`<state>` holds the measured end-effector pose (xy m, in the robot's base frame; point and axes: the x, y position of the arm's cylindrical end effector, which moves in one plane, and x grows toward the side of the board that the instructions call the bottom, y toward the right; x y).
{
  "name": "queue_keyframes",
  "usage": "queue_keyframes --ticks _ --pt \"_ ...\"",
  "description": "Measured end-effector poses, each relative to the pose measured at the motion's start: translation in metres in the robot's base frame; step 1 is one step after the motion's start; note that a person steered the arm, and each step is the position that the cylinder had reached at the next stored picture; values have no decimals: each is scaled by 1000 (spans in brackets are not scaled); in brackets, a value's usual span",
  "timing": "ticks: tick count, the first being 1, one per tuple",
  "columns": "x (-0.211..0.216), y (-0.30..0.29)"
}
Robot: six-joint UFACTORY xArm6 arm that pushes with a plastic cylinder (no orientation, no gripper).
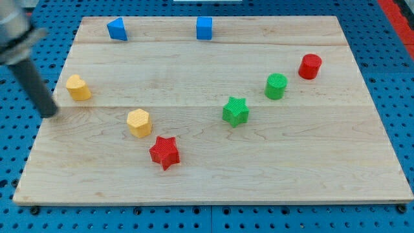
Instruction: Move the yellow heart diagonal to the yellow hexagon
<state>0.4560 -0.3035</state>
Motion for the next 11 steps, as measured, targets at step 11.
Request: queue_keyframes --ticks 11 --pt "-175 -2"
